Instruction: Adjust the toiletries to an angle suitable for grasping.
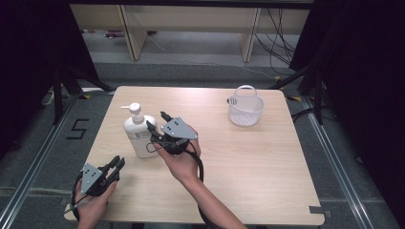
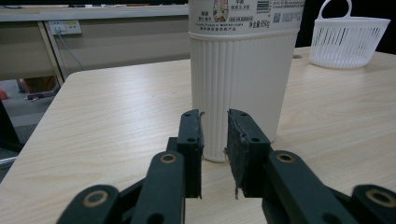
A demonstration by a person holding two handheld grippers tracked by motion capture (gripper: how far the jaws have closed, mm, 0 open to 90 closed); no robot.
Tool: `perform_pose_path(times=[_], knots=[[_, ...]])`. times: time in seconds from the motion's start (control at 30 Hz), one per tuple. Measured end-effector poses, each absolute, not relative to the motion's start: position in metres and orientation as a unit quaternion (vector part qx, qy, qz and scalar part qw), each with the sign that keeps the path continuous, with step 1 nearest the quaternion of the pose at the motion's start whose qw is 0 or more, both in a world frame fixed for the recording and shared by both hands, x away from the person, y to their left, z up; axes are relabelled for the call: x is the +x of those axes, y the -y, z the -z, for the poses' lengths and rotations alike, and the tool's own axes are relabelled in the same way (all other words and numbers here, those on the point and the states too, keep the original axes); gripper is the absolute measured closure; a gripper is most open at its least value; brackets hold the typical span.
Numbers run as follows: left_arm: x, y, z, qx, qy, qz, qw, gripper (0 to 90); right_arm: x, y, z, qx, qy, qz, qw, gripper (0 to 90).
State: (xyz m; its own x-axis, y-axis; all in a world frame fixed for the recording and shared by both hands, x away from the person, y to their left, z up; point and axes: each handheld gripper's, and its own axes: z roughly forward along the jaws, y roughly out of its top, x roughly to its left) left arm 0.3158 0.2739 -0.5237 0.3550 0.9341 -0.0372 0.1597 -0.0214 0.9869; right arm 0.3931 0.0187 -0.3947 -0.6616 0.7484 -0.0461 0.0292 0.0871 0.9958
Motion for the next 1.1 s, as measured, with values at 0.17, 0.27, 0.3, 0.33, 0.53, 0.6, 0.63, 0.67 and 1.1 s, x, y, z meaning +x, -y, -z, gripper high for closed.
perform_pose_path(times=[0.17,0.27,0.3,0.33,0.53,0.6,0.63,0.67,1.1], knots=[[0.315,-0.274,0.524,0.62,-0.445,-0.359,0.537,71.3,0.397,-0.029,0.393,0.282,-0.677,-0.611,0.298,45.0],[0.316,-0.273,0.525,0.621,-0.443,-0.359,0.538,70.5,0.397,-0.035,0.391,0.287,-0.678,-0.609,0.293,44.4],[0.316,-0.273,0.525,0.621,-0.443,-0.359,0.538,70.3,0.398,-0.038,0.391,0.287,-0.679,-0.609,0.293,44.2],[0.316,-0.272,0.526,0.617,-0.443,-0.358,0.543,70.2,0.398,-0.041,0.39,0.284,-0.68,-0.612,0.287,44.1],[0.316,-0.273,0.526,0.621,-0.443,-0.359,0.538,68.9,0.403,-0.053,0.385,0.278,-0.681,-0.606,0.304,42.4],[0.315,-0.272,0.526,0.621,-0.445,-0.36,0.535,68.4,0.403,-0.058,0.384,0.29,-0.681,-0.606,0.291,41.9],[0.315,-0.272,0.526,0.621,-0.443,-0.361,0.536,68.0,0.405,-0.059,0.384,0.285,-0.683,-0.604,0.295,41.8],[0.315,-0.272,0.526,0.622,-0.442,-0.362,0.535,67.6,0.406,-0.06,0.384,0.279,-0.683,-0.606,0.297,41.6],[0.316,-0.27,0.527,0.621,-0.439,-0.358,0.541,65.7,0.416,-0.076,0.383,0.298,-0.689,-0.593,0.292,41.5]])
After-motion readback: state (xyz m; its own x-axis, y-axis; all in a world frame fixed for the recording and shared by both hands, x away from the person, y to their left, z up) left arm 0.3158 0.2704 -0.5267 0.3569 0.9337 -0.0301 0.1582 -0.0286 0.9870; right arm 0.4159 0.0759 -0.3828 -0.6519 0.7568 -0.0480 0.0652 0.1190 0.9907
